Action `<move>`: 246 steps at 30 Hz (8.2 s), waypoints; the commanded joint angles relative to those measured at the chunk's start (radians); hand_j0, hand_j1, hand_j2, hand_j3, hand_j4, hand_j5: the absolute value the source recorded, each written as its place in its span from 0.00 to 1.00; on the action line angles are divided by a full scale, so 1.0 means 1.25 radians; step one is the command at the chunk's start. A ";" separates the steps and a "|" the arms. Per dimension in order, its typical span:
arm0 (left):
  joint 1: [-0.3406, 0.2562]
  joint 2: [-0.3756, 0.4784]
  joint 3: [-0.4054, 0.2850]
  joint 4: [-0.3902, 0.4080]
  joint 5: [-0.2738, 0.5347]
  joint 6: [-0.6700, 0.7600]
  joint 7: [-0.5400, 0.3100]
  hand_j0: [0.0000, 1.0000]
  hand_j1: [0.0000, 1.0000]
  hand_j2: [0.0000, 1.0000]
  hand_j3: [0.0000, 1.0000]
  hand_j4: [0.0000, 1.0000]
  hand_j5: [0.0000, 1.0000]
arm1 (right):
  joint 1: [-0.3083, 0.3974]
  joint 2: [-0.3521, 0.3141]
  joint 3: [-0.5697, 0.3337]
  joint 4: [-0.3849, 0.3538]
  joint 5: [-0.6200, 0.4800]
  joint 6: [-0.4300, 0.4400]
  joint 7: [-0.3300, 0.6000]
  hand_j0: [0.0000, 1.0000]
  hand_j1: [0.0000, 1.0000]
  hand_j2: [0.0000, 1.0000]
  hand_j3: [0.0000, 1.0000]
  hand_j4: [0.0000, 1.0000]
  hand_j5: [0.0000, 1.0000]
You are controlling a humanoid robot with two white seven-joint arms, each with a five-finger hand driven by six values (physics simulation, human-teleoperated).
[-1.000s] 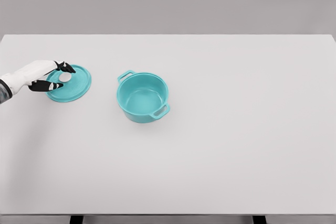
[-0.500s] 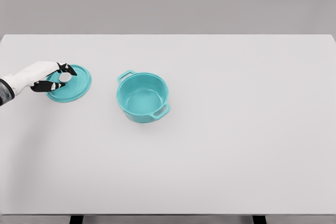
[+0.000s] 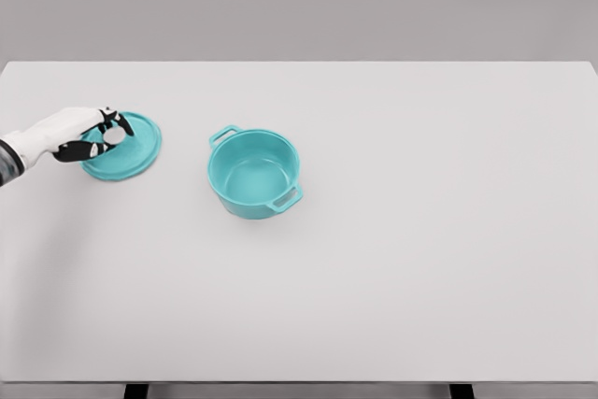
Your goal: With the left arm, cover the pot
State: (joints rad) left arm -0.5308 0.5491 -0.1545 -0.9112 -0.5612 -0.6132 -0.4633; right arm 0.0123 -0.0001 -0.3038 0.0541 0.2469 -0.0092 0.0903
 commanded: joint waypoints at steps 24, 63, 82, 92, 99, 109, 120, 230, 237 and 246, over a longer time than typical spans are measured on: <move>0.011 0.012 0.005 -0.190 0.018 0.002 0.001 0.49 0.49 0.49 0.49 0.49 0.49 | 0.000 0.000 0.000 0.001 0.000 0.000 0.000 1.00 1.00 1.00 1.00 1.00 1.00; 0.090 0.061 -0.003 -0.441 0.087 0.002 0.003 0.47 0.47 0.47 0.47 0.47 0.47 | 0.000 0.000 0.000 0.001 0.000 0.000 0.000 1.00 1.00 1.00 1.00 1.00 1.00; 0.110 0.026 -0.058 -0.501 0.080 0.002 0.003 0.46 0.46 0.46 0.46 0.46 0.46 | 0.000 0.000 0.000 0.000 0.000 0.000 0.000 1.00 1.00 1.00 1.00 1.00 1.00; 0.106 0.010 -0.090 -0.498 0.075 0.002 0.003 0.46 0.46 0.46 0.46 0.46 0.46 | -0.001 0.000 0.000 0.000 0.000 0.000 0.000 1.00 1.00 1.00 1.00 1.00 1.00; 0.104 0.010 -0.122 -0.499 0.075 0.002 0.003 0.46 0.46 0.46 0.46 0.46 0.46 | 0.000 0.000 0.000 0.001 0.000 0.000 0.000 1.00 1.00 1.00 1.00 1.00 1.00; 0.099 -0.031 -0.129 -0.492 0.049 0.002 0.001 0.46 0.46 0.46 0.46 0.46 0.46 | 0.000 0.000 0.000 0.001 0.000 0.000 0.000 1.00 1.00 1.00 1.00 1.00 1.00; 0.097 -0.048 -0.156 -0.491 0.033 0.002 0.001 0.46 0.46 0.46 0.46 0.46 0.46 | 0.000 0.000 0.000 0.000 0.000 0.000 0.000 1.00 1.00 1.00 1.00 1.00 1.00; 0.079 -0.092 -0.069 -0.531 -0.006 0.002 0.004 1.00 1.00 1.00 1.00 1.00 1.00 | 0.000 0.000 0.000 0.000 0.000 0.000 0.000 1.00 1.00 1.00 1.00 1.00 1.00; 0.112 -0.010 0.093 -0.522 0.026 0.002 0.003 1.00 1.00 1.00 1.00 1.00 1.00 | 0.000 0.000 0.000 0.000 0.000 0.000 0.000 1.00 1.00 1.00 1.00 1.00 1.00; 0.156 0.080 0.174 -0.426 0.028 0.002 0.001 1.00 1.00 1.00 1.00 1.00 1.00 | 0.000 0.000 0.000 0.000 0.000 0.000 0.000 1.00 1.00 1.00 1.00 1.00 1.00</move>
State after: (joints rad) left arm -0.3359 0.6285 0.0446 -1.4702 -0.5337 -0.6131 -0.4620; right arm 0.0123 -0.0001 -0.3038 0.0541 0.2469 -0.0092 0.0903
